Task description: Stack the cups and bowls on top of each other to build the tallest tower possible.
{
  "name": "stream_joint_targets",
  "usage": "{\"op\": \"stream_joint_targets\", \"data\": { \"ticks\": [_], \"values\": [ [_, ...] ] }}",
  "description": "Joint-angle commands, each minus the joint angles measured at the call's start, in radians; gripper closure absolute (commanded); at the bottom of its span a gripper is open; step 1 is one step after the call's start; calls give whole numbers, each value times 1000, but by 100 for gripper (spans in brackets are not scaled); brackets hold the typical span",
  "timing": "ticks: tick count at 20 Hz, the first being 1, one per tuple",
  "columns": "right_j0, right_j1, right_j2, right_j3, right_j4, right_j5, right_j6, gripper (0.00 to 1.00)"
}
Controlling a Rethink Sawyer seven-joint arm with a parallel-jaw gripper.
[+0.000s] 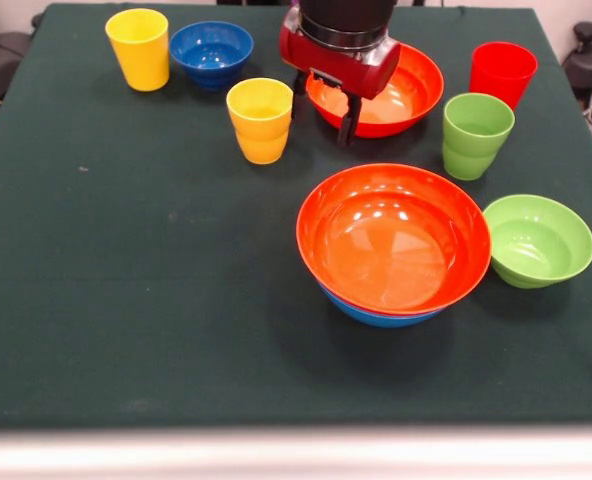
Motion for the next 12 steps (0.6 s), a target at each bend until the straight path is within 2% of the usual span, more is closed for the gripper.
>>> {"op": "stream_joint_targets", "data": {
  "ticks": [1, 12],
  "values": [
    [-7, -5, 106, 88, -77, -3, -21, 0],
    [-4, -27, 101, 128, -84, -21, -17, 0]
  ]
}}
